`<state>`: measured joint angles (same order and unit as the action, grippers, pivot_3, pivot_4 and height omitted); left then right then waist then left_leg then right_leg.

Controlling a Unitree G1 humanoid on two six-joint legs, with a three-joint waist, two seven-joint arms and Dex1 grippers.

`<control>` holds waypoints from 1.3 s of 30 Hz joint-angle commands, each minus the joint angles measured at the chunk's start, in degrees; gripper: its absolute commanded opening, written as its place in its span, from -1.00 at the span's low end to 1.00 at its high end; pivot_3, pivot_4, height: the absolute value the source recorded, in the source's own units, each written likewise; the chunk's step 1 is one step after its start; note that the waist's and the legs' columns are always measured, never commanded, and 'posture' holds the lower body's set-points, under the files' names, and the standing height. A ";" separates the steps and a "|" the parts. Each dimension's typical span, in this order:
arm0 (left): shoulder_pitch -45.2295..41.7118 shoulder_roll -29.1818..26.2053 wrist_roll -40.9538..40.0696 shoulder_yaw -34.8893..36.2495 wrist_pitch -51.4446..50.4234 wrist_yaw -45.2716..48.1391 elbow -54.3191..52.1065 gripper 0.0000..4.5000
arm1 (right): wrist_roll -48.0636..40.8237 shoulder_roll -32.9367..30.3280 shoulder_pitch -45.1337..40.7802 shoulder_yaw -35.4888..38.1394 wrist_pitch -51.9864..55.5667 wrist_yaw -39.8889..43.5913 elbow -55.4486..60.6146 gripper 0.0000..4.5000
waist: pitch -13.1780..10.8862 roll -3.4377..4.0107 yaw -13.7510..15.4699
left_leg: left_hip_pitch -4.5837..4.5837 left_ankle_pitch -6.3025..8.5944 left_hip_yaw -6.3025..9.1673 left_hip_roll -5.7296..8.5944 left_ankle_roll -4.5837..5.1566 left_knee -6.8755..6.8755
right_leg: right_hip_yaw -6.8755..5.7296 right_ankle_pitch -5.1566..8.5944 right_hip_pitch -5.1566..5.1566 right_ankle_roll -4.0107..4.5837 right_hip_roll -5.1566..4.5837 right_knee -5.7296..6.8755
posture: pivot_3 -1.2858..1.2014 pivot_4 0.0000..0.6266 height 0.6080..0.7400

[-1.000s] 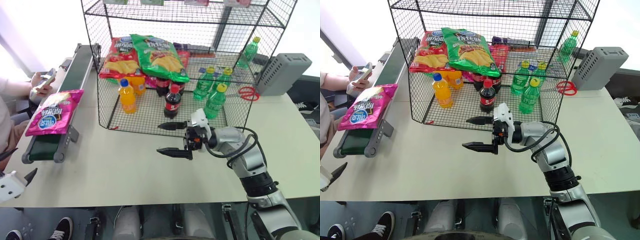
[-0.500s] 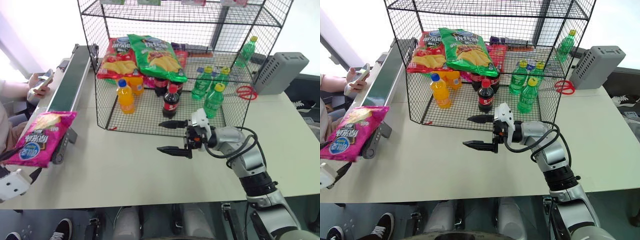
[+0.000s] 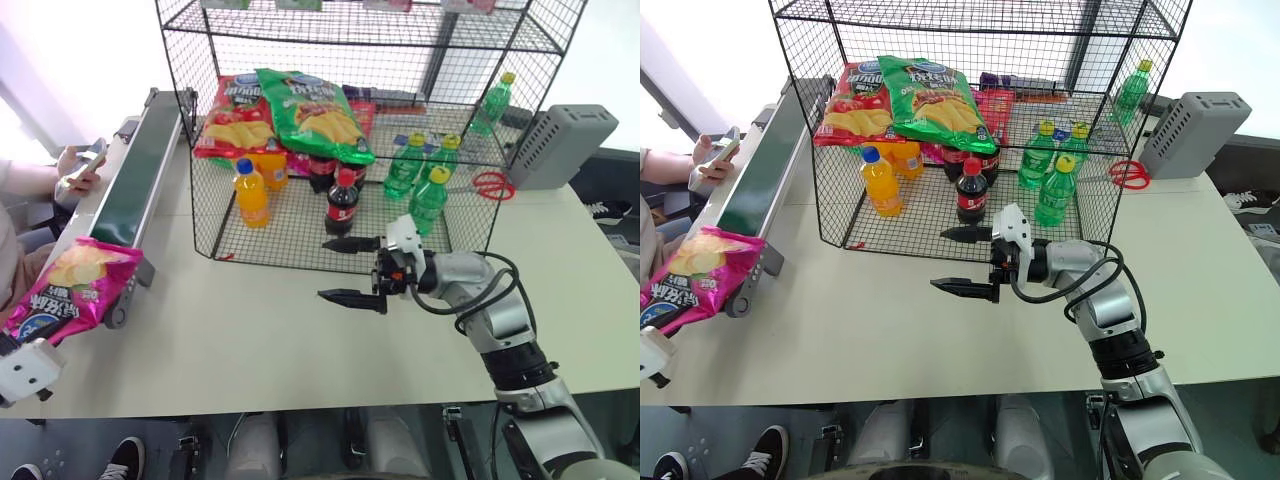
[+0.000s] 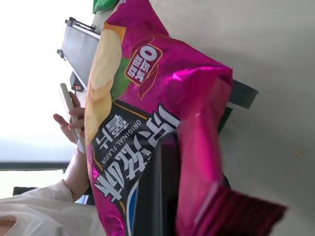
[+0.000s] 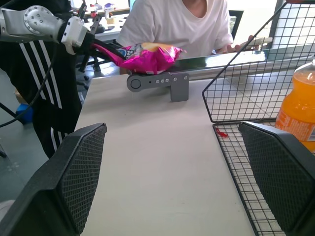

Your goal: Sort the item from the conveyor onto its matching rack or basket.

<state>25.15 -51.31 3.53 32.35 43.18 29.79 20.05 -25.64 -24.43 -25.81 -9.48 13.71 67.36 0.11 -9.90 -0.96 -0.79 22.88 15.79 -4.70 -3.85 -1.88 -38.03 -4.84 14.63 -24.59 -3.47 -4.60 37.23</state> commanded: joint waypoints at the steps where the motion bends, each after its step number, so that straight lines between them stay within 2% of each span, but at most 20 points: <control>1: -1.08 0.57 -9.56 3.84 -2.56 1.03 -3.18 -0.99 | 0.37 -0.32 -0.90 1.13 -1.77 0.24 0.25 1.00 | 0.00 -0.01 0.01 | 0.00 0.00 0.00 0.00 0.00 0.00 | 0.00 0.00 0.00 0.00 0.00 0.00 | 0.03 -0.52 1.00; 4: -0.66 0.96 -23.90 6.24 -10.09 7.18 -10.14 -0.99 | 0.70 -0.15 -1.00 1.30 -2.50 0.23 -0.37 1.00 | 0.02 -0.04 -0.03 | 0.01 0.00 0.02 0.00 0.00 0.00 | 0.00 0.00 0.00 0.00 -0.01 0.01 | 0.03 -0.52 1.00; 11: 2.02 -0.33 -58.38 14.59 -40.36 19.64 -31.13 -0.99 | 0.35 -0.74 -2.69 2.23 -3.02 1.25 -2.60 1.00 | 0.01 -0.03 -0.13 | -0.01 0.00 0.03 0.00 0.00 -0.01 | 0.01 0.00 0.03 -0.01 0.00 0.02 | 0.03 -0.52 1.00; 16: -0.57 -1.63 -72.06 15.69 -56.16 19.79 -40.08 -0.99 | -1.26 -0.92 -4.10 3.79 -1.26 1.45 -3.20 1.00 | 0.00 -0.01 0.04 | -0.04 -0.01 0.10 0.04 -0.01 -0.03 | 0.02 0.00 0.08 0.00 0.04 0.02 | 0.03 -0.52 1.00; 19: -3.57 -2.31 -80.11 12.67 -64.73 19.30 -44.00 -0.99 | -5.94 -2.02 -4.37 5.23 5.49 2.27 -1.00 1.00 | 0.00 -0.01 0.02 | -0.04 -0.01 0.11 0.05 -0.01 -0.02 | 0.02 0.00 0.09 0.00 0.06 0.02 | 0.03 -0.52 1.00; 22: -10.79 -1.41 -86.37 7.14 -69.82 17.34 -45.78 -0.99 | -11.28 -3.62 -4.10 6.17 13.45 3.33 1.79 1.00 | -0.01 0.01 0.29 | -0.03 -0.01 0.16 0.08 -0.01 -0.03 | 0.02 0.00 0.12 0.00 0.06 0.02 | 0.03 -0.52 1.00; 26: -19.68 -0.44 -89.99 -0.38 -75.64 17.44 -45.39 -0.99 | -17.95 -4.44 -4.56 8.22 25.11 1.50 1.76 1.00 | -0.01 0.02 0.10 | -0.07 -0.01 0.17 0.08 -0.01 -0.04 | 0.05 0.00 0.15 0.00 0.09 0.03 | 0.03 -0.52 1.00; 29: -25.89 0.40 -94.96 -4.20 -80.34 17.53 -43.34 -0.99 | -16.05 -5.68 -2.91 7.35 24.66 3.33 -0.07 1.00 | -0.01 0.02 0.15 | -0.10 -0.02 0.17 0.09 -0.01 -0.04 | 0.07 0.00 0.16 0.00 0.13 0.06 | 0.03 -0.52 1.00; 31: -30.19 1.18 -101.00 -6.79 -84.05 16.69 -41.90 -0.99 | -18.07 -4.64 -3.34 8.72 26.21 2.22 0.12 1.00 | -0.02 0.03 0.17 | -0.08 -0.02 0.17 0.10 -0.01 -0.04 | 0.07 0.00 0.15 0.00 0.13 0.05 | 0.03 -0.52 1.00; 35: -37.64 3.76 -106.48 -9.66 -87.41 14.38 -38.90 -0.99 | -19.79 -4.25 -2.85 8.98 28.84 2.38 0.79 1.00 | -0.02 0.03 0.12 | -0.09 -0.03 0.18 0.10 -0.02 -0.05 | 0.11 -0.01 0.15 -0.01 0.13 0.08 | 0.03 -0.52 1.00; 38: -41.01 5.11 -109.42 -11.27 -89.98 12.68 -37.75 -0.99 | -23.15 -2.85 -2.29 10.07 30.97 1.96 3.25 1.00 | -0.02 0.02 0.09 | -0.08 -0.03 0.20 0.10 -0.02 -0.06 | 0.10 0.00 0.15 -0.01 0.14 0.10 | 0.03 -0.52 1.00; 39: -41.81 5.49 -109.17 -11.99 -90.92 12.78 -37.34 -0.99 | -28.30 -2.62 -3.04 11.98 34.87 1.54 4.45 1.00 | -0.02 0.03 0.01 | -0.08 -0.03 0.19 0.10 -0.02 -0.07 | 0.12 -0.01 0.15 -0.01 0.14 0.09 | 0.03 -0.52 1.00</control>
<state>-15.75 -45.89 -103.75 20.74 -46.52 42.75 -17.47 -47.44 -27.30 -27.91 -1.06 45.13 68.96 0.91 -9.92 -0.94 -0.78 22.80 15.75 -4.52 -3.75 -1.90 -38.10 -4.70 14.63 -24.44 -3.48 -4.46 37.32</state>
